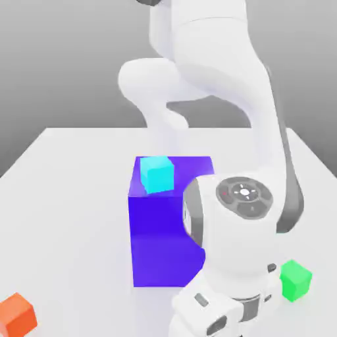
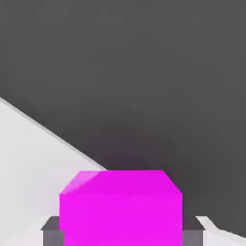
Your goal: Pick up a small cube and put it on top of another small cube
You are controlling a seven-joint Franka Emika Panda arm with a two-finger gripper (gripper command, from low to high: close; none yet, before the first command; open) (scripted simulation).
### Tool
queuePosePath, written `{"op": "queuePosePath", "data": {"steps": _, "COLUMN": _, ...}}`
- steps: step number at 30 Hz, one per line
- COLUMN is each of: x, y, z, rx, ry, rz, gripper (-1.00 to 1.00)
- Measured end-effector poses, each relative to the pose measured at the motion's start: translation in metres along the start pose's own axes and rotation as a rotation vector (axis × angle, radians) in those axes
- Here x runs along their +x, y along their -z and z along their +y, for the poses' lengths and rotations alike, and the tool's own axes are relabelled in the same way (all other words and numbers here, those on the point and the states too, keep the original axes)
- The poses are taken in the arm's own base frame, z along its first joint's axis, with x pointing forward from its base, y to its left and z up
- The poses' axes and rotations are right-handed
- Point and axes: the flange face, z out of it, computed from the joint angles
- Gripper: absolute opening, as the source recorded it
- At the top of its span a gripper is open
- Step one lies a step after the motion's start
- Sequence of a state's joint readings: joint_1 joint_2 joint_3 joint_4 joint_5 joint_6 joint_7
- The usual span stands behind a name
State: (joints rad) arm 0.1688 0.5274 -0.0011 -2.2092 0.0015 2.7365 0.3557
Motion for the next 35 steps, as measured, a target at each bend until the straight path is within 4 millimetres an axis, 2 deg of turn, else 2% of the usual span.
{"op": "queuePosePath", "data": {"steps": 1, "x": 0.0, "y": -0.007, "z": 0.0, "rx": 0.0, "ry": 0.0, "rz": 0.0, "gripper": -1.0}}
{"op": "queuePosePath", "data": {"steps": 2, "x": 0.0, "y": -0.004, "z": 0.0, "rx": 0.0, "ry": 0.001, "rz": 0.0, "gripper": -1.0}}
{"op": "queuePosePath", "data": {"steps": 6, "x": -0.001, "y": 0.044, "z": 0.0, "rx": 0.0, "ry": 0.002, "rz": -0.001, "gripper": -1.0}}
{"op": "queuePosePath", "data": {"steps": 7, "x": -0.006, "y": 0.053, "z": -0.006, "rx": -0.001, "ry": 0.032, "rz": 0.0, "gripper": -1.0}}
{"op": "queuePosePath", "data": {"steps": 15, "x": -0.088, "y": 0.087, "z": -0.078, "rx": -0.011, "ry": 0.461, "rz": 0.005, "gripper": -1.0}}
{"op": "queuePosePath", "data": {"steps": 21, "x": -0.16, "y": 0.103, "z": -0.118, "rx": -0.003, "ry": 0.797, "rz": 0.001, "gripper": -1.0}}
{"op": "queuePosePath", "data": {"steps": 23, "x": -0.176, "y": 0.097, "z": -0.126, "rx": -0.001, "ry": 0.869, "rz": -0.001, "gripper": -1.0}}
{"op": "queuePosePath", "data": {"steps": 27, "x": -0.179, "y": 0.051, "z": -0.127, "rx": -0.001, "ry": 0.887, "rz": -0.001, "gripper": -1.0}}
{"op": "queuePosePath", "data": {"steps": 28, "x": -0.18, "y": 0.044, "z": -0.126, "rx": -0.001, "ry": 0.887, "rz": -0.001, "gripper": 1.0}}
{"op": "queuePosePath", "data": {"steps": 34, "x": -0.18, "y": 0.041, "z": -0.126, "rx": 0.0, "ry": 0.888, "rz": -0.001, "gripper": 1.0}}
{"op": "queuePosePath", "data": {"steps": 35, "x": -0.18, "y": 0.045, "z": -0.126, "rx": 0.0, "ry": 0.888, "rz": 0.0, "gripper": 1.0}}
